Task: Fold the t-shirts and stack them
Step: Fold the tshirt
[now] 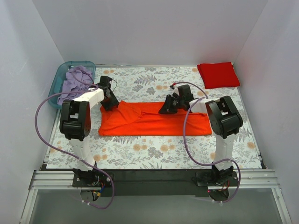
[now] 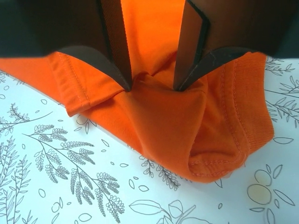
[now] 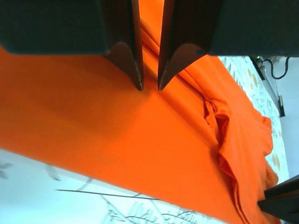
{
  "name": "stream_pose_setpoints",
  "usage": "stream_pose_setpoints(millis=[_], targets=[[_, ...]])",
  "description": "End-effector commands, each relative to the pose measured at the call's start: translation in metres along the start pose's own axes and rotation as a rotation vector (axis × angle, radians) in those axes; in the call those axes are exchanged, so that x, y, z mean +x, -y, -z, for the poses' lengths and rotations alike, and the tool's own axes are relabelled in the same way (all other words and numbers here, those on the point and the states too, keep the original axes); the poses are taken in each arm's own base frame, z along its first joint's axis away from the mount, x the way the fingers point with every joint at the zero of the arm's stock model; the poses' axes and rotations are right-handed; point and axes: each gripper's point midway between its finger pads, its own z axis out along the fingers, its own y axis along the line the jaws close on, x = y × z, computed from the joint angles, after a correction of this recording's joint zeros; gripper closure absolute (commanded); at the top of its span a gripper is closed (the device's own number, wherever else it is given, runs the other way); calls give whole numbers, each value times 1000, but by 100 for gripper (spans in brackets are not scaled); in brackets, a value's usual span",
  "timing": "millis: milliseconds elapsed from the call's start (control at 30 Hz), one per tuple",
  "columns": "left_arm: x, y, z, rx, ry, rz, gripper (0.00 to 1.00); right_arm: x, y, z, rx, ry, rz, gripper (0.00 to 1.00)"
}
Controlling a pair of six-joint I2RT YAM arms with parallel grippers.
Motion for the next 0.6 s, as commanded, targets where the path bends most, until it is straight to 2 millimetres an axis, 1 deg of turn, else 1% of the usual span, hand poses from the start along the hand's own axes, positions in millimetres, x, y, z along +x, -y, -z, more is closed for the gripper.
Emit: stream_pose_setpoints(millis=[0,33,67,100,167,200,233,267,300,333,367,400,433,467,500,533,567], targets=[[-6,-29,-5,-131,7,-4,56,-18,10,20,49,75,15,75],[-8,-27,-2,-124,9,-6,54,-25,4,28,44,98,28,75],[-15,-21,3,-109,21,-9,52,-30,0,32,42,112,41,75],[-20,-17,10,-91,34,-9,47,-32,3,38,61,113,56,75],[-30,-5,25,-49,57,-12,42,-47,-6,52,76,138,118,74],[-36,2,39,-23,82,-9,39,-51,-4,59,119,146,139,74],[-35,5,48,-19,85,-15,37,-44,4,65,169,106,174,74],[-37,9,56,-7,96,-16,36,-42,7,70,201,100,185,74],[-40,15,73,19,121,-10,35,-44,11,80,251,116,206,74],[-33,17,80,17,114,-21,35,-36,16,86,284,93,215,74],[-30,19,89,24,123,-24,35,-32,19,91,305,87,222,74],[-21,17,93,18,113,-17,35,-27,22,100,345,94,228,74],[-11,19,107,35,119,-29,35,-18,27,107,375,69,232,74],[-3,19,112,42,114,-32,35,-11,32,112,400,59,235,74],[5,18,115,45,106,-33,35,-10,33,122,438,71,247,74],[25,9,117,35,77,-30,35,-1,39,127,467,52,243,74],[36,7,117,40,52,-25,35,9,45,132,495,20,244,73]])
